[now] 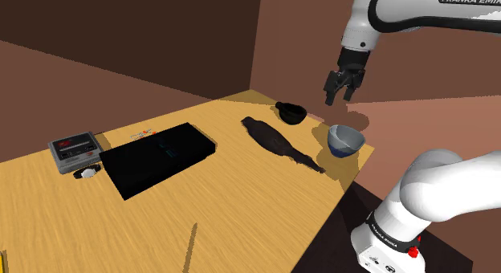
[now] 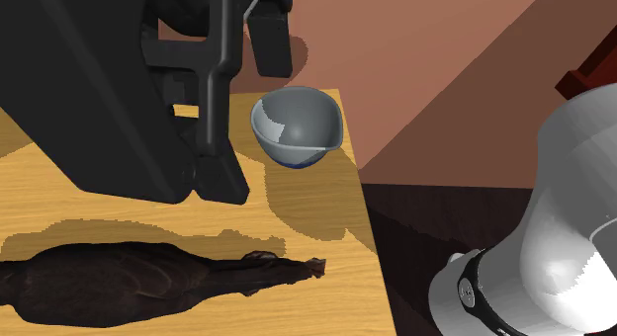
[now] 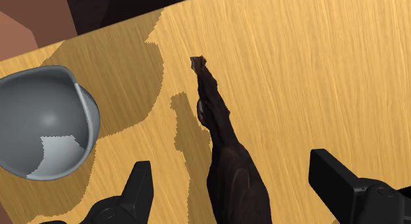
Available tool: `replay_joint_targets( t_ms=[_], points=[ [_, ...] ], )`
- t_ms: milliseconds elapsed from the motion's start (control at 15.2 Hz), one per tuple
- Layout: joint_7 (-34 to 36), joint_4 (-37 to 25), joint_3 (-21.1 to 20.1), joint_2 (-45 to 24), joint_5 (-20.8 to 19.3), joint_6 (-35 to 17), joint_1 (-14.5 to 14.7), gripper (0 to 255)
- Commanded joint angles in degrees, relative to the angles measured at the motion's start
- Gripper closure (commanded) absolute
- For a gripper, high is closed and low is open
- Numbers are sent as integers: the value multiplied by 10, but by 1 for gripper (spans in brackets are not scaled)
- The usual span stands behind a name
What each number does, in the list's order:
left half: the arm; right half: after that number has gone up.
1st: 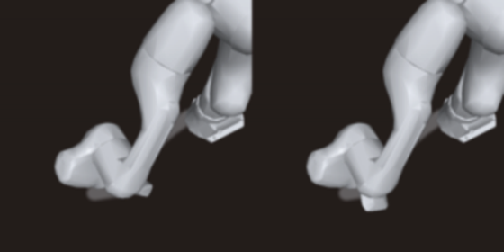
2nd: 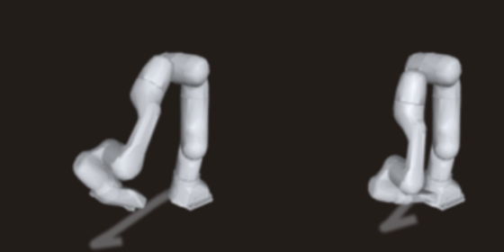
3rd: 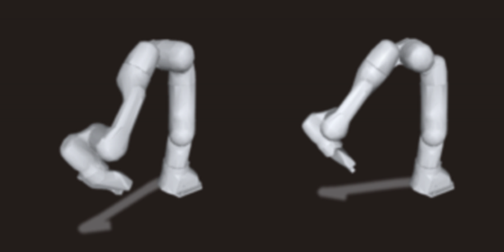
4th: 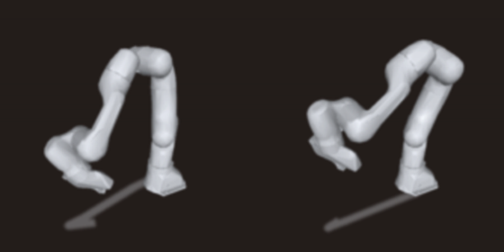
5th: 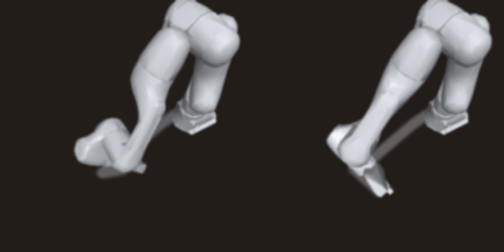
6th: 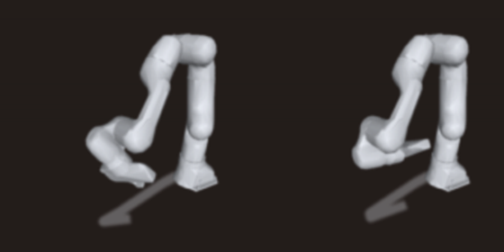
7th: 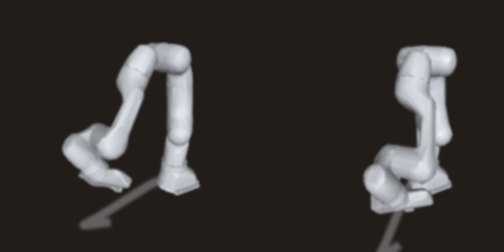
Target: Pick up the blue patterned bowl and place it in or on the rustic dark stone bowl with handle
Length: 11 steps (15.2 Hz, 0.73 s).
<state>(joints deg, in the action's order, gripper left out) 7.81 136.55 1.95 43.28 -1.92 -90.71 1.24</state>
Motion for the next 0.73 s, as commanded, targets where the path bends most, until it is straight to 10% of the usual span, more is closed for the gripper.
replay_joint_targets(
  t_ms=[0, 660],
  points=[
    [0, 0, 0, 0, 0, 0, 0, 0],
    [-43, 125, 48, -43, -95, -162, -46, 0]
  ],
)
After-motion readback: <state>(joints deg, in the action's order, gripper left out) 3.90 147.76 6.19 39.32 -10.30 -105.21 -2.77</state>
